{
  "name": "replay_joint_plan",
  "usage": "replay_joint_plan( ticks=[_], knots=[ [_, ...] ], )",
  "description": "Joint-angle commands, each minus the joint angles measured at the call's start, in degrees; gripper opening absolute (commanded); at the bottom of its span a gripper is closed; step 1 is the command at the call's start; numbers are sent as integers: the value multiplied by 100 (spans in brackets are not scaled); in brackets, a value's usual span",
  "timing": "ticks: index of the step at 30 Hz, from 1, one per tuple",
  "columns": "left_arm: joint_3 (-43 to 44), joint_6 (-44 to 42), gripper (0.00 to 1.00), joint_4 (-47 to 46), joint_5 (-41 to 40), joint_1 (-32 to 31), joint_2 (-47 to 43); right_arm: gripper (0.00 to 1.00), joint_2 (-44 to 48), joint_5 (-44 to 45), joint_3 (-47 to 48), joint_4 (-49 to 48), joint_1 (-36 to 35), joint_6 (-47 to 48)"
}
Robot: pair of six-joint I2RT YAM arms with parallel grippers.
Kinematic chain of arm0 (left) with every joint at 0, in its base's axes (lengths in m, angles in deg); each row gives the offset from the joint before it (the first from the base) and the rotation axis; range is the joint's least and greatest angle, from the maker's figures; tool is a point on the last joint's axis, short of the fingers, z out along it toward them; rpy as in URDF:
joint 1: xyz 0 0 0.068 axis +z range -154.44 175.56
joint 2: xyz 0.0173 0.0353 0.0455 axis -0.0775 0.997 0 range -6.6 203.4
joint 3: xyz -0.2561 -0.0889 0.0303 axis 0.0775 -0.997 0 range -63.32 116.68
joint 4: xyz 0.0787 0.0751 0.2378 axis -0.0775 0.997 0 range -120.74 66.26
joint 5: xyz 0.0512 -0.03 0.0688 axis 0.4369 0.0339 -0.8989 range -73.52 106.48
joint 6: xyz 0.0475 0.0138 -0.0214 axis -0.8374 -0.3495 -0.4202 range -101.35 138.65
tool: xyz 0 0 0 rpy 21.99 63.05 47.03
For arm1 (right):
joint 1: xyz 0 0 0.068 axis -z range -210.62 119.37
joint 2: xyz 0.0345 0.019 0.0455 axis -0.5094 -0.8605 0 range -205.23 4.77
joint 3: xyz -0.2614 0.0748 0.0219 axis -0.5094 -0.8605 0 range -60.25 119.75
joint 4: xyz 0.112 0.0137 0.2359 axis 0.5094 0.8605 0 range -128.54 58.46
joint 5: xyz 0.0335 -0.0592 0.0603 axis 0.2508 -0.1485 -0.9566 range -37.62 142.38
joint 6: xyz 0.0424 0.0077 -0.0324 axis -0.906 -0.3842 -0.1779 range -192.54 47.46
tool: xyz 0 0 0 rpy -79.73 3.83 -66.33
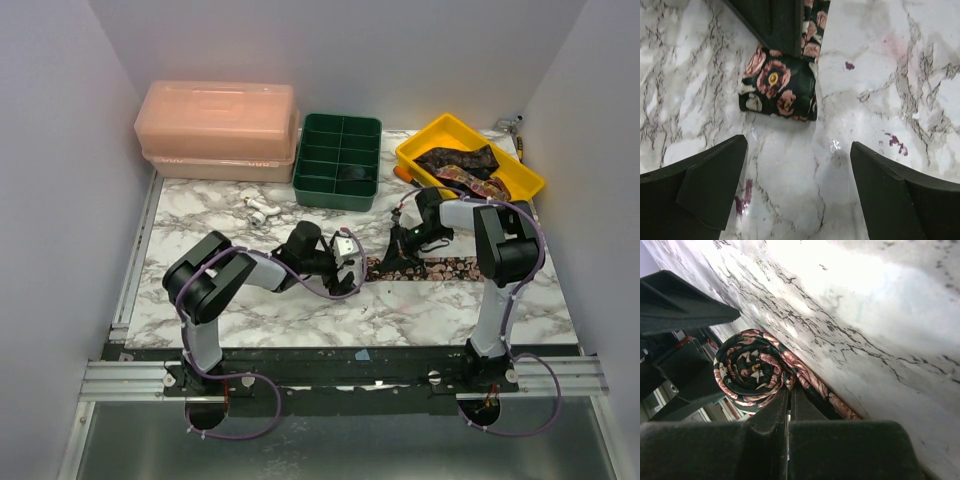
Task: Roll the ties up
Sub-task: Roll the tie at the center of the board.
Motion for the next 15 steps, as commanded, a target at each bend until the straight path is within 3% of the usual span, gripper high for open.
replay_joint_plan(
  ticks=[1,7,10,12,15],
  knots=[
    [-69,583,95,-2014,403,-116,374,1,-510,1835,26,333,-16,728],
    [238,935,94,-2852,224,-245,1048,1,-724,1773,353,447,-563,1005],
    [345,863,87,-2877,142,-348,1225,1,-910,1686,540,372,-756,988],
    [339,799,77,-2797,110,-363,1319,1,-1040,1617,689,324,-794,977],
    [162,596,48,-2459,-88,-358,1263,1,-1175,1553,948,324,-807,1029]
  ],
)
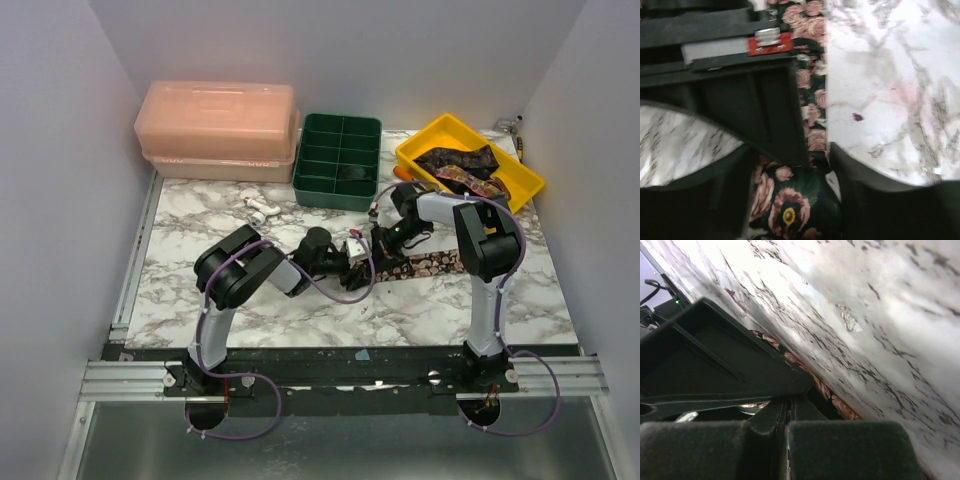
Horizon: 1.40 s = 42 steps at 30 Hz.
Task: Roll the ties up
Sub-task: Roll the tie at the center of the board.
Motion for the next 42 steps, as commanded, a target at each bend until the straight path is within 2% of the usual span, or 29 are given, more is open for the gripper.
replay_joint_plan(
  ticks=[1,2,4,7,9,12,15,21,24,28,30,34,38,42],
  knots=[
    [-180,-239,43,106,-277,-28,-18,1,-658,1426,90,-477,-72,531],
    [-284,-310,40,248,-330,-28,-75,1,-667,1395,119,-470,-74,548],
    [-440,-473,41,520,-404,-12,-194,1,-616,1408,99,-491,-74,585],
    [-486,-368,59,745,-608,-3,-281,1,-516,1465,-69,-541,-74,629],
    [-458,-225,62,857,-729,30,-337,1,-402,1572,-229,-602,-73,655],
    [-823,-106,64,240,-622,132,-477,1,-253,1797,-484,-678,-53,699],
    [-1064,17,63,-414,-373,195,-511,1,-218,1821,-629,-679,15,744],
    [-778,-56,51,-712,-102,140,-218,1,-236,1723,-655,-717,14,777],
    [-648,-419,52,-572,-102,39,-126,1,-304,1665,-585,-777,19,779],
    [-565,-496,58,-372,-96,7,-183,0,-496,1586,-435,-808,17,758],
    [-498,-466,51,-253,-107,5,-156,0,-539,1570,-415,-827,17,720],
    [-462,-518,27,34,-135,6,-108,1,-477,1709,-441,-787,21,737],
    [-472,-837,15,1097,-441,16,-391,1,-225,1581,-349,-529,115,894],
    [-126,-1037,13,2632,-948,7,-644,26,173,932,-161,-182,510,1042]
  ],
)
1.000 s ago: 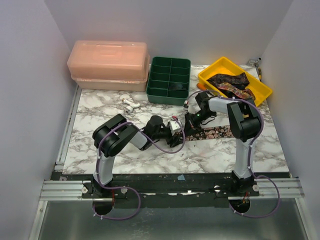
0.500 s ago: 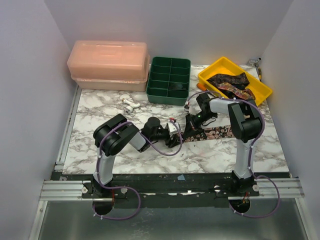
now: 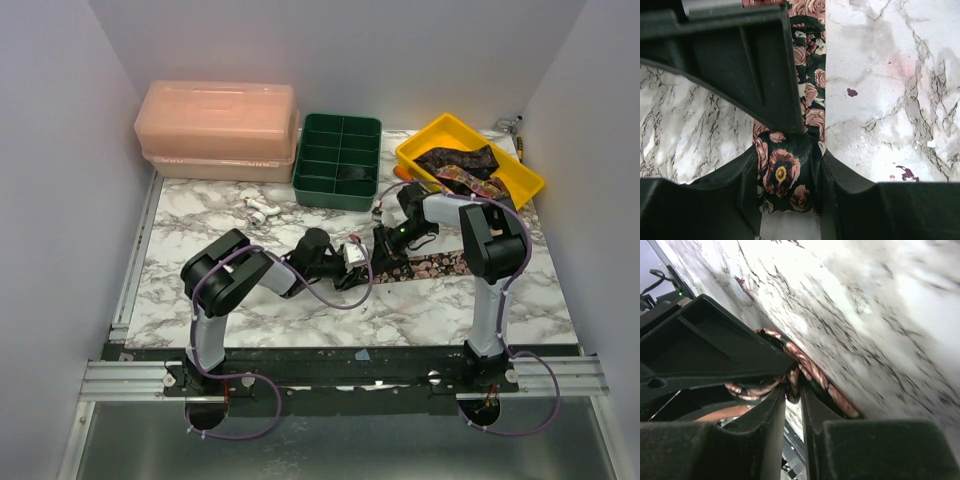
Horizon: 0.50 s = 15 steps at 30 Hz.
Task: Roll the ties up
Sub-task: Roll the tie at the center of the board.
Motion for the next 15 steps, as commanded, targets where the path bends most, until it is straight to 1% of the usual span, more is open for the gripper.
replay_joint_plan(
  ticks=[1,3,5,7,8,10,15],
  knots=[
    [400,-459,13,2431,-668,-2,-209,31,180,1039,7,6,586,735],
    [628,-587,13,3108,-732,-24,-168,42,257,604,19,171,896,868],
    [781,-633,13,3519,-862,-28,-95,48,284,49,47,386,1123,922],
    [889,-680,12,3817,-999,-50,-65,52,370,-392,31,497,1152,934],
    [941,-720,12,3938,-1065,-75,-60,55,451,-657,-69,371,1152,793],
    [1052,-847,13,4226,-1154,-139,-63,61,648,-916,-327,-165,1098,209],
    [1252,-959,18,4691,-1256,-198,-93,61,790,-960,-619,-1210,651,-933]
  ],
)
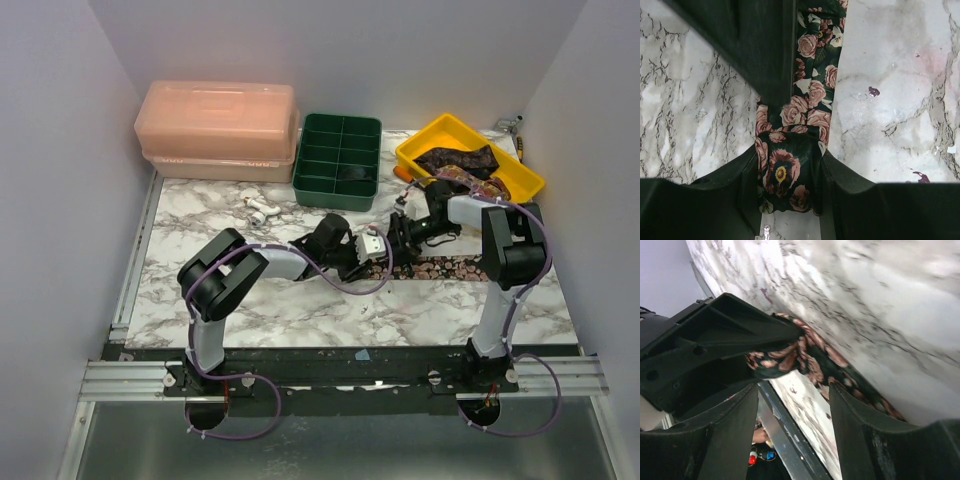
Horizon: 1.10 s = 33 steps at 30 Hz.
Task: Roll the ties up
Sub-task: Roll the tie at the center of the board.
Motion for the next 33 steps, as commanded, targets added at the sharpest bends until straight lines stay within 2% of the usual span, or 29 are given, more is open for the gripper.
replay_joint_plan(
  ticks=[1,5,8,9,12,13,15,19,21,25,33],
  knots=[
    [-44,-302,18,1689,-607,-31,174,61,189,-250,-214,-1016,-462,-996],
    [60,-337,18,1852,-657,-61,191,57,124,-35,-426,-1324,-687,-1218],
    [133,-364,18,1933,-687,-95,209,47,160,79,-577,-1572,-816,-1362],
    [142,-364,18,1933,-704,-107,209,40,178,155,-597,-1599,-839,-1361],
    [170,-340,19,1932,-669,-125,210,5,100,440,-586,-1375,-842,-1099],
    [176,-313,20,1933,-649,-119,217,1,67,543,-580,-1218,-835,-933],
    [162,-309,26,1933,-456,-103,226,1,-20,755,-591,-926,-786,-655],
    [18,-365,56,1424,181,48,113,1,-396,1190,-548,-419,-580,-178],
    [-52,-301,64,975,514,158,17,1,-542,1432,-473,-280,-497,-56],
    [-270,33,74,-223,1089,322,-158,0,-584,2014,-321,-201,-482,248],
    [-688,871,80,-2293,1490,236,3,1,-773,2879,-131,-115,-490,425]
  ],
)
